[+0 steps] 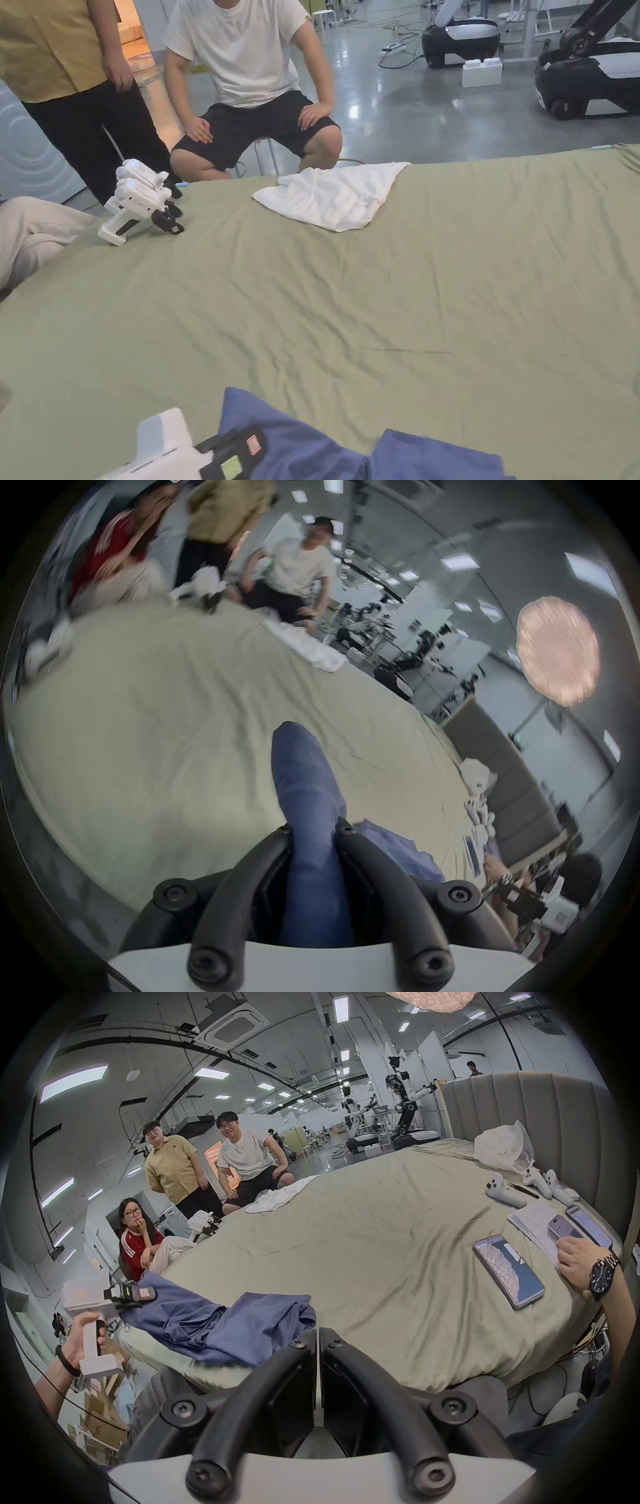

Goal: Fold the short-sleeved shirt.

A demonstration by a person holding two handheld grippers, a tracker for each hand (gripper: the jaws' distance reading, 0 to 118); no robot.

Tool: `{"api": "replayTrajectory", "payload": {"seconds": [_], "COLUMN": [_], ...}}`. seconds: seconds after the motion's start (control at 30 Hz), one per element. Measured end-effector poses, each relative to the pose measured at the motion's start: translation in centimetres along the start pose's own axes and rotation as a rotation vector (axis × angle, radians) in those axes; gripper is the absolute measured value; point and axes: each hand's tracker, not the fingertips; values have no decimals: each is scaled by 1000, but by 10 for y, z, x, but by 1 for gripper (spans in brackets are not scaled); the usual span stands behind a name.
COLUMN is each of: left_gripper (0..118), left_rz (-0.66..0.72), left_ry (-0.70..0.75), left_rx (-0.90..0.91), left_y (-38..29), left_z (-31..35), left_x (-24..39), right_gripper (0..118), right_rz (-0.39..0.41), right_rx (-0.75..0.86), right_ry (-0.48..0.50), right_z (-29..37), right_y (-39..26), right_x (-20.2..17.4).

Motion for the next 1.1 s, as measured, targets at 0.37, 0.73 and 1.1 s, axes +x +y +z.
{"api": "replayTrajectory", "payload": {"seconds": [0.37, 0.73, 1.1], "left_gripper": [44, 3, 102], "left_rz": [-188, -12, -23], "left_ry": [-197, -255, -279], "left_rx": [-339, -357, -136], "left_y": [-105, -116, -72], "left_z": [-161, -167, -92], "left_x": [149, 123, 91], "right_gripper": [0, 0, 0], "right_rz": [-45, -85, 87], "right_rx": [40, -1, -242], "right_ry": [-72, -83, 163], "right_z": [38, 33, -118], "right_y": [-14, -24, 15], "right_x": [14, 26, -29]}}
